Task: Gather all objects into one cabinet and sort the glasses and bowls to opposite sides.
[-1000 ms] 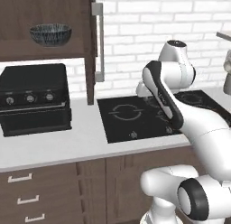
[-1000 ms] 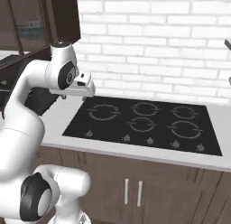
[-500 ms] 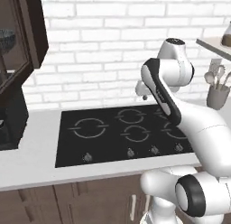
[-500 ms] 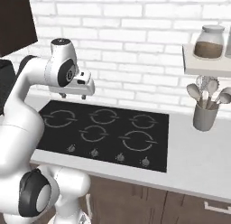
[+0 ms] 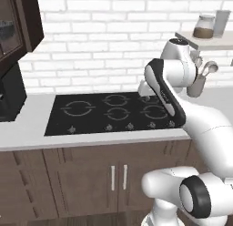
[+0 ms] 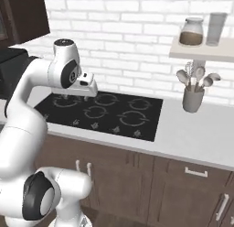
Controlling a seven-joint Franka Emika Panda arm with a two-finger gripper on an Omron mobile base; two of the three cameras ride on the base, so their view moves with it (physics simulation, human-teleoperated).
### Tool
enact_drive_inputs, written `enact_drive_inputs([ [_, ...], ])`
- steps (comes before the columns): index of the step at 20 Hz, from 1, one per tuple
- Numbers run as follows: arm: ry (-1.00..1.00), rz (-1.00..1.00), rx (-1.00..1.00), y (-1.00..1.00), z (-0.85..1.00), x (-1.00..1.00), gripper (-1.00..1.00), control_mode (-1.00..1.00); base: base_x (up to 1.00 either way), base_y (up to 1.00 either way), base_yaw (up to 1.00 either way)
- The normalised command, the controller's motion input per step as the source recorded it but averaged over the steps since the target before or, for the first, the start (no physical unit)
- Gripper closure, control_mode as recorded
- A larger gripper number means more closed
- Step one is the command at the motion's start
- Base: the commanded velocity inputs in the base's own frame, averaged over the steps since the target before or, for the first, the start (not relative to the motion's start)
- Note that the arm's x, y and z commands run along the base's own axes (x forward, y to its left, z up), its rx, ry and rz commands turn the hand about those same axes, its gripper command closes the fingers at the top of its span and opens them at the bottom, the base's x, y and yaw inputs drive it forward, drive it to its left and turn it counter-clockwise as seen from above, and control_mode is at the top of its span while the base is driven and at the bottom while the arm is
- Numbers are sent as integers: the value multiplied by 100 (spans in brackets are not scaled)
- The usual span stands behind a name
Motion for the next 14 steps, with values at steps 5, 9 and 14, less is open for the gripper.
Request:
enact_drive_inputs([
  [5, 0, 0, 0, 0, 0, 0, -100, 100, -40, -55, 8],
  [9, 0, 0, 0, 0, 0, 0, -100, 100, 26, -100, 7],
  [14, 0, 0, 0, 0, 0, 0, -100, 100, 27, -100, 3],
])
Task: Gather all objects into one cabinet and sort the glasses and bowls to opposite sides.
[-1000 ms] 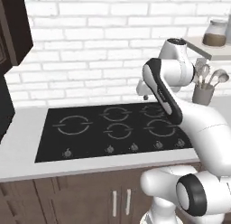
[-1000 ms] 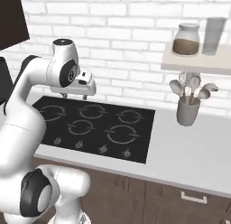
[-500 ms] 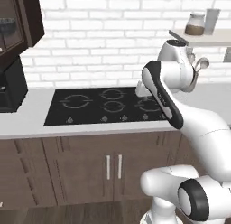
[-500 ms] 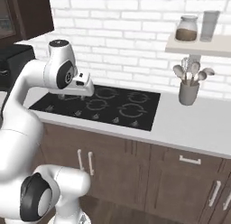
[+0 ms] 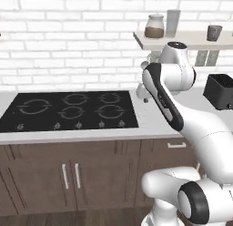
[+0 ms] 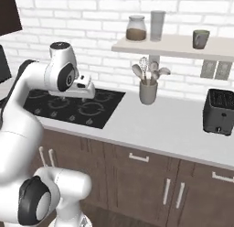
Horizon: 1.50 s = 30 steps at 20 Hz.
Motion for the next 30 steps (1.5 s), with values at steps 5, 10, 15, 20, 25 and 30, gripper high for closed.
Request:
enact_drive_inputs([
  [5, 0, 0, 0, 0, 0, 0, -100, 100, 6, -100, 0],
  [10, 0, 0, 0, 0, 0, 0, -100, 100, 17, -100, 0],
  [15, 0, 0, 0, 0, 0, 0, -100, 100, 60, -78, -1],
  [20, 0, 0, 0, 0, 0, 0, -100, 100, 99, -4, -2],
  [25, 0, 0, 0, 0, 0, 0, -100, 100, 96, 4, -5],
  [30, 0, 0, 0, 0, 0, 0, -100, 100, 86, 0, -16],
])
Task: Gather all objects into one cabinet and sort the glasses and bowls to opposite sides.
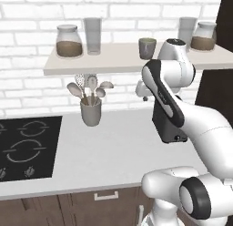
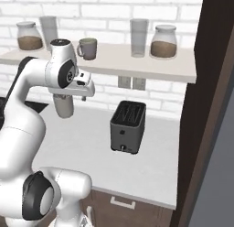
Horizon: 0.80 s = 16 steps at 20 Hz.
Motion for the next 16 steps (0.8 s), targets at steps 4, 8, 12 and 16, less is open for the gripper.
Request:
enact_drive_inputs([
  [4, 0, 0, 0, 0, 0, 0, -100, 100, 62, 0, -16],
  [8, 0, 0, 0, 0, 0, 0, -100, 100, 16, 0, -6],
  [12, 0, 0, 0, 0, 0, 0, -100, 100, 2, 0, 0],
  [16, 0, 0, 0, 0, 0, 0, -100, 100, 0, 2, 0],
])
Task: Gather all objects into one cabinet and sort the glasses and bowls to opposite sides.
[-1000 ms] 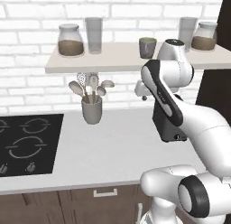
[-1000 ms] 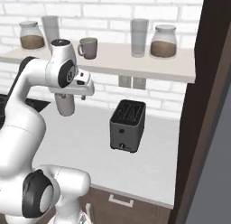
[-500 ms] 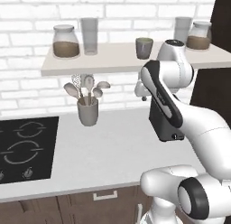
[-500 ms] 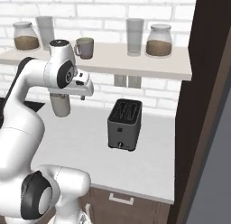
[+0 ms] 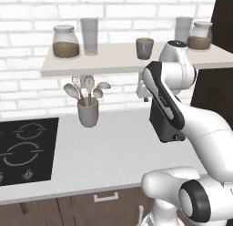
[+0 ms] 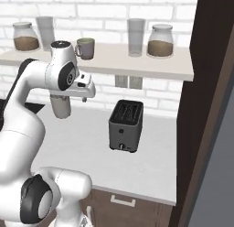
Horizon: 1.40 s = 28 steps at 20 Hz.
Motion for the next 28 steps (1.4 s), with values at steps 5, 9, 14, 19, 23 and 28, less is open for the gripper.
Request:
enact_drive_inputs([
  [5, -21, 0, -1, 3, 43, 0, -100, -100, 0, 0, 0],
  [9, -28, 0, -4, 11, 45, -5, -100, -100, 0, 0, 0],
  [14, -25, 0, -3, 11, 51, -13, -100, -100, 0, 0, 0],
  [19, -18, 0, -1, 6, 57, -3, -100, -100, 0, 0, 0],
  [23, -27, 0, 0, 0, 53, 4, -100, -100, 0, 0, 0],
  [28, -22, 0, 0, 0, 41, 14, -100, -100, 0, 0, 0],
])
